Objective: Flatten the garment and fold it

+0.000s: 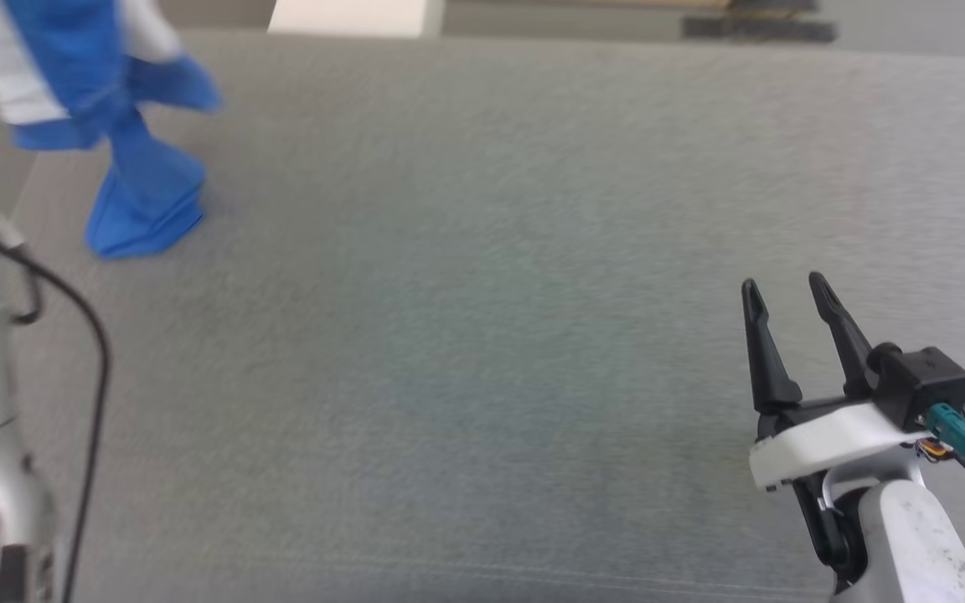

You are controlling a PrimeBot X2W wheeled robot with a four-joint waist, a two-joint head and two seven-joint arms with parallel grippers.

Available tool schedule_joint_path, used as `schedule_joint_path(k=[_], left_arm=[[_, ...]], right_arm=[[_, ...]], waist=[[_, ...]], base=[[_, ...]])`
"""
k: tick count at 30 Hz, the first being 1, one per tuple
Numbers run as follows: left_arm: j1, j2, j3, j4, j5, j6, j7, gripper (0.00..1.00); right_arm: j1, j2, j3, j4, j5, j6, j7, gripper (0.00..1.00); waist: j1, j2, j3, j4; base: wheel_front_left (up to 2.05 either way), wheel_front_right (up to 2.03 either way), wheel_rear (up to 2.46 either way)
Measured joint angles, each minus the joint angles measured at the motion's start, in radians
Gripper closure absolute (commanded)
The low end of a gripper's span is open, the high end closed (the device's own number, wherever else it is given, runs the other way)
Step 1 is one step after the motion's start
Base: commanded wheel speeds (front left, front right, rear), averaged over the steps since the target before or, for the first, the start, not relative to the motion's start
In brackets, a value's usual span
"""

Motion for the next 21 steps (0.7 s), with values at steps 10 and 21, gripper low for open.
schedule_joint_path(k=[10, 21], left_arm=[[-0.119, -0.203, -0.099, 0.036, -0.085, -0.019, 0.01, 1.0], [-0.175, -0.326, -0.18, 0.128, -0.197, -0.024, -0.08, 1.0]], right_arm=[[0.043, 0.0, 0.008, -0.029, 0.001, 0.0, 0.034, 0.0], [0.047, -0.001, 0.038, -0.037, 0.018, 0.0, 0.044, 0.0]], waist=[[0.0, 0.0, -0.077, -0.135], [0.0, 0.0001, -0.096, -0.272]], base=[[0.0, 0.0, 0.0], [0.0, 0.0, 0.0]])
